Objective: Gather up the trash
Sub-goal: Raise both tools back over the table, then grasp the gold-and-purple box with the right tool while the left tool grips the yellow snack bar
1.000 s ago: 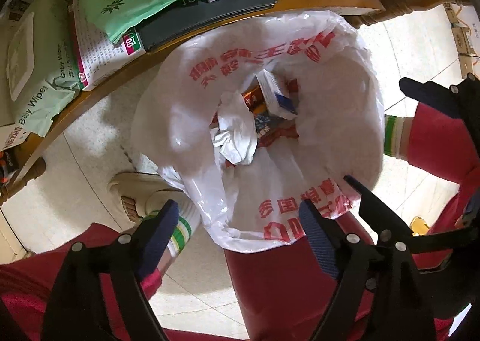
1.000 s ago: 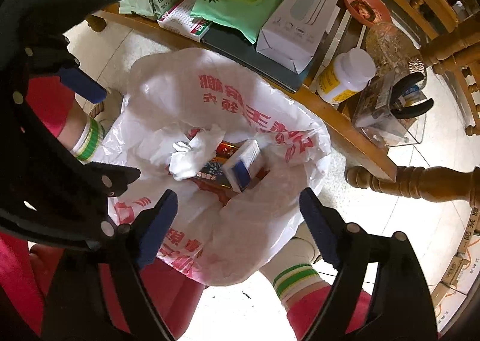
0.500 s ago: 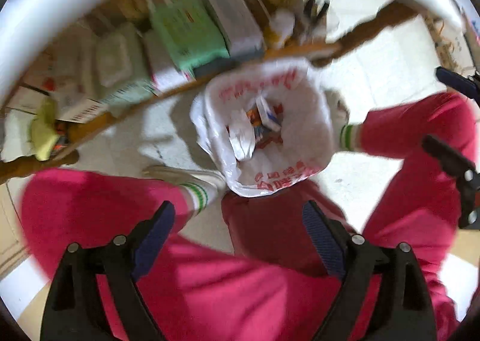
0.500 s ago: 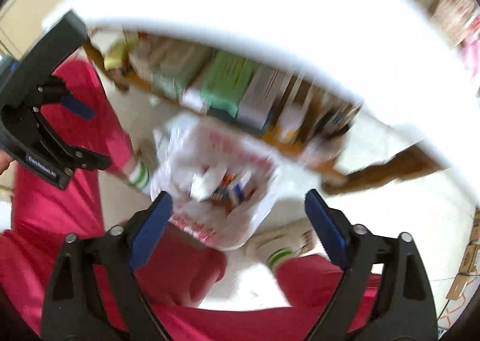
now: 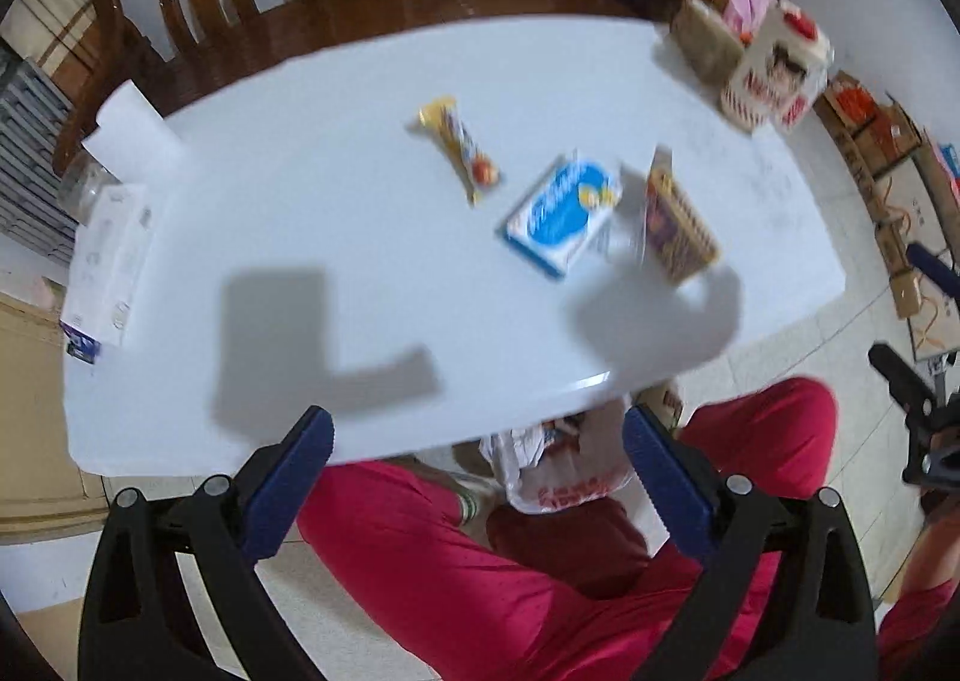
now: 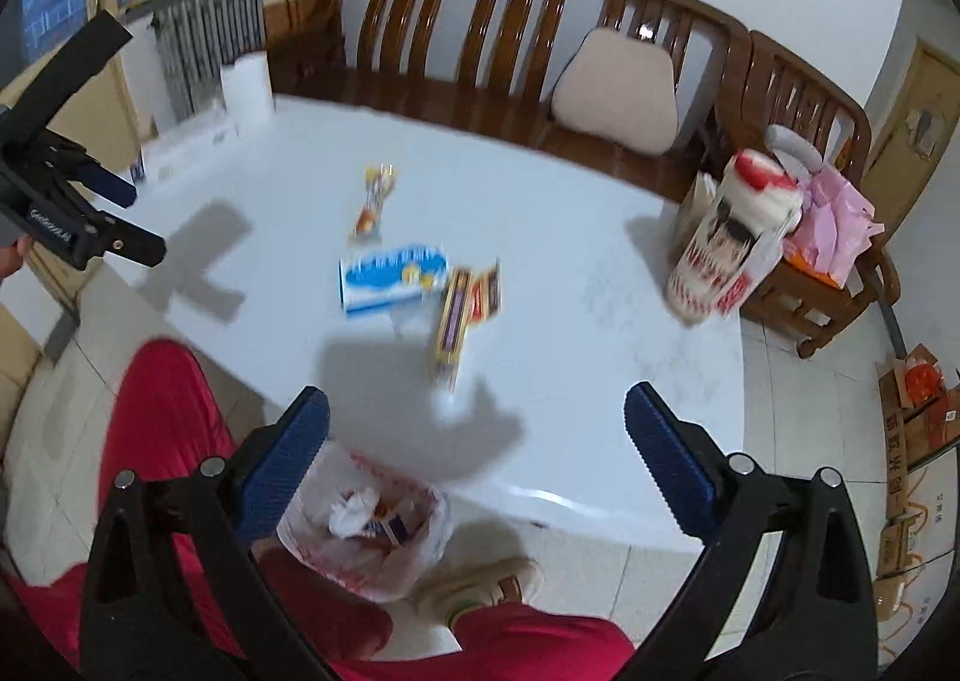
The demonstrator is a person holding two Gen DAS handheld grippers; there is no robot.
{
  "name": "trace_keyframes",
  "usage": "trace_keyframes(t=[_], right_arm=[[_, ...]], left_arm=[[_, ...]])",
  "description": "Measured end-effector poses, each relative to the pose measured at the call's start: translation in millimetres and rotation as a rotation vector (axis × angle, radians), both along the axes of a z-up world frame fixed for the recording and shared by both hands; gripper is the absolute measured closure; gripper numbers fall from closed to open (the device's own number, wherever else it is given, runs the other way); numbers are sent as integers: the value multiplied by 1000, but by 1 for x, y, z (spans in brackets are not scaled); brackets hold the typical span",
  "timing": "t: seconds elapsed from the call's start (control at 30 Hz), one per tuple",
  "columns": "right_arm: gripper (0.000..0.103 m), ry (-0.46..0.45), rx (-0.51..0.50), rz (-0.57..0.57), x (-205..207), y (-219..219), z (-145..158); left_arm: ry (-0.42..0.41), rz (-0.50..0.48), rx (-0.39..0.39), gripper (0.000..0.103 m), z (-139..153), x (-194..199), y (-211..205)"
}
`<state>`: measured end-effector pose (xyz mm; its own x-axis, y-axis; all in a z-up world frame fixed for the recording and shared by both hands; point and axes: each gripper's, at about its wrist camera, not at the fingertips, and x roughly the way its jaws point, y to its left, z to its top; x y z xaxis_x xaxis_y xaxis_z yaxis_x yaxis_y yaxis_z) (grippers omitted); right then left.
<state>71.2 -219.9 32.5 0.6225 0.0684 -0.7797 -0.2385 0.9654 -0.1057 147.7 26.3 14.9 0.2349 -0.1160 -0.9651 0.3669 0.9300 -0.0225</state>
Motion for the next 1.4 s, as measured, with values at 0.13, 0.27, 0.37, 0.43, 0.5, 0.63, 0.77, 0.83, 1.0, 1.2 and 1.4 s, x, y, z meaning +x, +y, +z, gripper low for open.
trace_keyframes(t=[0.13, 0.27, 0.37, 0.43, 0.5, 0.63, 0.77, 0.83, 1.0, 1.2, 1.4], right_arm=[[7, -26, 21, 2, 12, -8, 23], [7, -43, 1, -2, 27, -8, 33], [7, -38, -11, -2, 37, -10, 31], [7, -27, -17, 1, 45, -10, 27], [7, -12, -18, 3, 51, -10, 21], [7, 33, -15, 3, 65, -10, 6], [7, 61, -12, 0, 77, -11, -3], [7, 75, -8, 0, 84, -12, -7], [7, 108, -27, 20, 93, -5, -23], [7, 157, -94, 49, 101, 8, -61], [7, 210, -89, 59, 111, 7, -91]], left_arm=[[-48, 3, 40, 8, 17, 16, -8], [-27, -1, 44, 8, 13, 33, -18], [-18, 6, 46, 8, 1, 51, -24], [-13, 24, 36, 8, -7, 64, -26], [2, 42, 21, 8, -17, 78, -29], [50, 42, 23, 8, -37, 101, -36], [74, 43, 26, 8, -50, 115, -38], [82, 47, 28, 8, -56, 122, -39], [86, 59, 48, 8, -73, 140, -42], [109, 112, 22, 8, -99, 166, -46], [136, 135, 20, 8, -121, 186, -51]])
